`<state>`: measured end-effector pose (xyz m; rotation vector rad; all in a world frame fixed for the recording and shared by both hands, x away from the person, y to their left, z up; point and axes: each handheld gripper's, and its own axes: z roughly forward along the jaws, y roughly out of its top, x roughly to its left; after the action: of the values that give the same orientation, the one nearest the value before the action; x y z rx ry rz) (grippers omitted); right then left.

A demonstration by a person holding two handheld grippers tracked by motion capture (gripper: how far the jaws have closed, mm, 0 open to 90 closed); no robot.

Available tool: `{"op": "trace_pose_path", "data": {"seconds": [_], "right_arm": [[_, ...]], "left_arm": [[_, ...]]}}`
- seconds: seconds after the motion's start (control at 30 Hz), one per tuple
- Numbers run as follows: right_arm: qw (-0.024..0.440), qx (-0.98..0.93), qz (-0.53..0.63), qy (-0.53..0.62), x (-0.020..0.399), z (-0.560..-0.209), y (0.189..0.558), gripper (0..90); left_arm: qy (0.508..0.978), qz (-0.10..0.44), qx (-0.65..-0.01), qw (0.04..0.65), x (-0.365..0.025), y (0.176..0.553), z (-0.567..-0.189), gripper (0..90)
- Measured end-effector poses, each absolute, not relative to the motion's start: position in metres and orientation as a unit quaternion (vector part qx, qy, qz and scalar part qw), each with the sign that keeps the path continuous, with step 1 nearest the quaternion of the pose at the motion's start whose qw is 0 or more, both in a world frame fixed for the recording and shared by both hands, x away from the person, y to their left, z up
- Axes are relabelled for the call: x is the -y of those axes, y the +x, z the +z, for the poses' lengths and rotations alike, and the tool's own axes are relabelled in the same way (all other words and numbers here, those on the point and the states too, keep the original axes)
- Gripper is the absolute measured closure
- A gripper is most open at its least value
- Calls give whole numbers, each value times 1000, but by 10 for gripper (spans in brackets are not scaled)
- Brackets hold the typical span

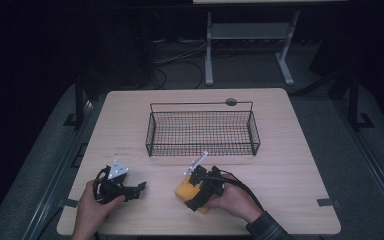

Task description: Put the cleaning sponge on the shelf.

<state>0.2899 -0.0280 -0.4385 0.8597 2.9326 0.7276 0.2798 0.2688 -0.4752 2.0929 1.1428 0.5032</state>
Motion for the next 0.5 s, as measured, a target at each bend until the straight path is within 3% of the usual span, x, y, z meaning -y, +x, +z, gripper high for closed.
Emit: {"op": "trace_pose_path", "data": {"seconds": [0.5], "right_arm": [[13,-941,207,268,23,-450,290,23]], "left_arm": [[806,194,-440,345,-269,280,-475,126]]}}
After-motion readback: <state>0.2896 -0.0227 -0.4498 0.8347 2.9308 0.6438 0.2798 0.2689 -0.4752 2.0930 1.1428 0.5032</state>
